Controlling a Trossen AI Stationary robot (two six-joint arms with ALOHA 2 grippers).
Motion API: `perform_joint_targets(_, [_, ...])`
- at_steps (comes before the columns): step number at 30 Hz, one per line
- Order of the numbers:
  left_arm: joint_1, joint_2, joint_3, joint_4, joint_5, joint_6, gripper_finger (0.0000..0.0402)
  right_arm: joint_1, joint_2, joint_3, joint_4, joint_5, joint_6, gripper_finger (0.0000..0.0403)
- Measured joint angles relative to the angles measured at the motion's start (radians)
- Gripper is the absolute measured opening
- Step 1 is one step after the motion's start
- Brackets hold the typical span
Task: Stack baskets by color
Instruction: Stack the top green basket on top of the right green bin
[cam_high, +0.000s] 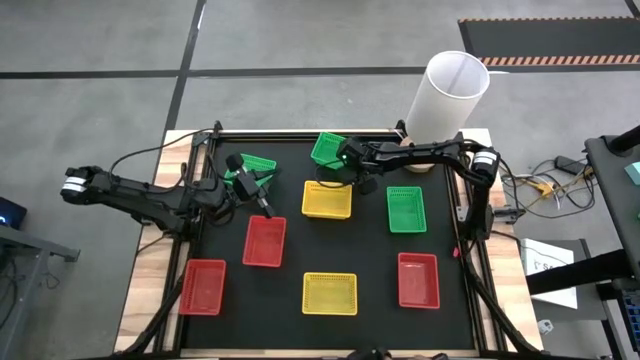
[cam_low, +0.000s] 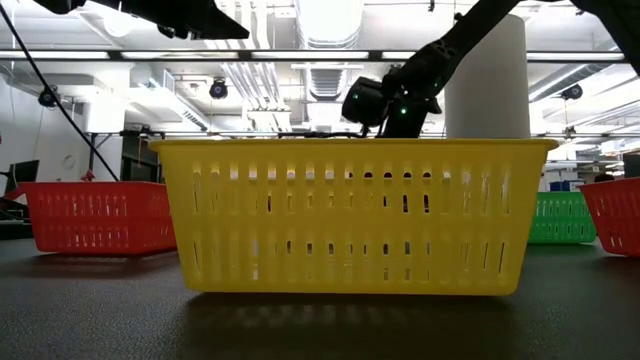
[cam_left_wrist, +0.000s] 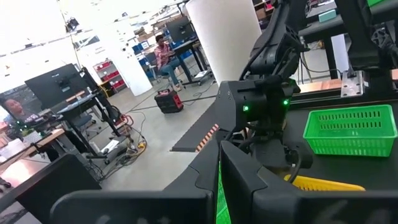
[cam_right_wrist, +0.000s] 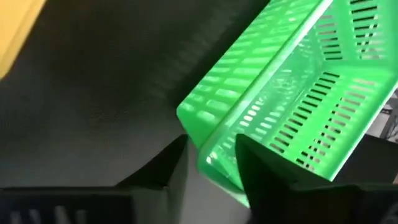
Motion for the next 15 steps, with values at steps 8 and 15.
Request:
perform_joint_targets(8, [0.002,0.0,0.0,0.005,0.0,0.006,0.0,0.0,-0.006,0.003,0.005,-0.001,-0.046,0.0013])
perform_joint_targets(15, [0.002,0.0,0.0,0.005,0.0,0.006,0.0,0.014,-0.015,0.103,-0.142,0.012,0.046,0.0009])
